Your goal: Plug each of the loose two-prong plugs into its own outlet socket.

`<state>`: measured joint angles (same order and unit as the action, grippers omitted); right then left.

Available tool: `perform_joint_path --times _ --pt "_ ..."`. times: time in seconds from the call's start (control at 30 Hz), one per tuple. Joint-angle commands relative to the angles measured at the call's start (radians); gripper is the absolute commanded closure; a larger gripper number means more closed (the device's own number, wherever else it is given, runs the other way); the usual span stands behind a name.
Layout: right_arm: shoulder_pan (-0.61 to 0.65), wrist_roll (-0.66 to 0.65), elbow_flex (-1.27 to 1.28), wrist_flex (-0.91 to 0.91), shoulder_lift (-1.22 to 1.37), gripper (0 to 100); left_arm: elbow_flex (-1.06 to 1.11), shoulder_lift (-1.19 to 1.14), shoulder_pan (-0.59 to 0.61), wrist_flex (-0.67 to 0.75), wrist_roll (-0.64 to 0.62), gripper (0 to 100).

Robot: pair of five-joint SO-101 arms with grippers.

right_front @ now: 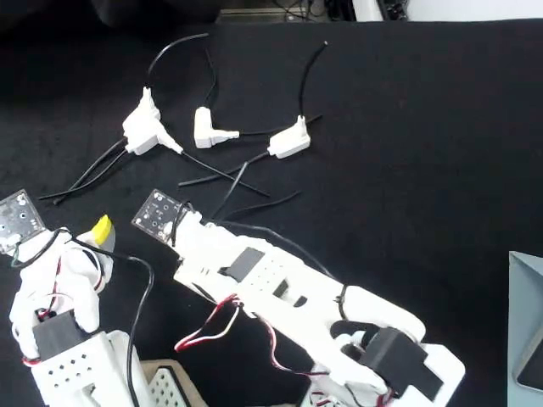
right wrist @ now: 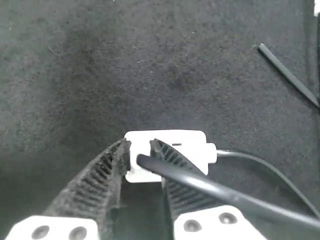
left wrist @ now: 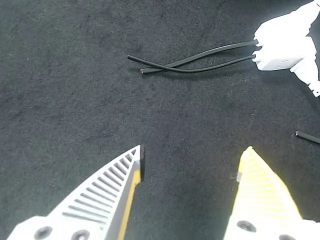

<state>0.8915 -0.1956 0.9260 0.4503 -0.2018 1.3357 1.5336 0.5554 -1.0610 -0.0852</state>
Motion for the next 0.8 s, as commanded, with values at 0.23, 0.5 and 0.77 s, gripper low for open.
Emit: perform_joint_path --times 0.23,0.5,0.77 --pt "-0.02 -0.052 -0.022 0.0 0.064 98.2 -0.004 0.011 0.01 0.015 0.0 69" --pt "-0.021 -0.044 -0.096 0.322 -0.239 77.3 -0.031 0.017 0.004 0.012 0.002 69" --pt "-0.052 0.023 -0.157 0.631 -0.602 79.6 -0.124 0.018 -0.18 -0.118 0.097 66"
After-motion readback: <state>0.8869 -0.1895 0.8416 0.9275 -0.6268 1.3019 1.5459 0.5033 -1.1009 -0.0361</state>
